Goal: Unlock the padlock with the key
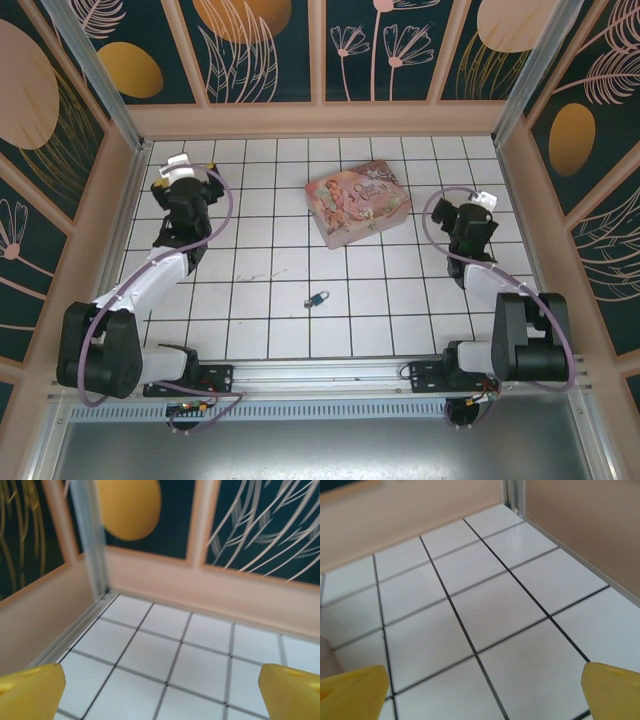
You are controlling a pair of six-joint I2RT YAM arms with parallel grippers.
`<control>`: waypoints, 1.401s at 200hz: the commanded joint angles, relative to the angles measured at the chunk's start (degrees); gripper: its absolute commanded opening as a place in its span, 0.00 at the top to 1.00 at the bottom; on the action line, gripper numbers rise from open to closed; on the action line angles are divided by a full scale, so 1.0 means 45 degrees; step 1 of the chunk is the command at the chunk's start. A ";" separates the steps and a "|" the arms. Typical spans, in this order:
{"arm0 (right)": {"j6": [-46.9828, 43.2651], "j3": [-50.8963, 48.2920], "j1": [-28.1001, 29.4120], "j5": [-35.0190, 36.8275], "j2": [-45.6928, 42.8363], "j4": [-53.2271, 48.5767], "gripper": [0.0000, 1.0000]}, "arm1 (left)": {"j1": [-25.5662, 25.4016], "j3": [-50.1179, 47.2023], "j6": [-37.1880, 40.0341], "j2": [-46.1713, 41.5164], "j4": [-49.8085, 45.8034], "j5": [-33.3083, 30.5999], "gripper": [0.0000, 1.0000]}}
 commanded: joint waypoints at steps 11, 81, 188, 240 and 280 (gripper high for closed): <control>-0.1399 -0.1322 -0.0085 -0.0076 0.0929 0.4414 0.01 | 0.0502 -0.1777 0.1247 0.0221 0.3069 0.0286 0.01; -0.2248 -0.3416 -0.0027 -0.2457 0.2586 0.9710 0.01 | 0.1066 -0.4499 0.1811 0.1785 0.7063 0.1763 0.01; -0.2587 -0.3928 0.0060 -0.3037 0.2649 1.0804 0.10 | 0.2163 -0.6451 0.1677 0.2776 1.1067 0.4975 0.01; -0.1970 -0.2983 -0.0885 -0.4642 0.2720 0.9118 0.05 | 0.2180 -0.6290 0.1468 0.2767 1.0720 0.4675 0.01; -0.2149 -0.2956 -0.0442 -0.3672 0.2708 0.9029 0.01 | 0.2182 -0.6302 0.1462 0.2755 1.0745 0.4659 0.01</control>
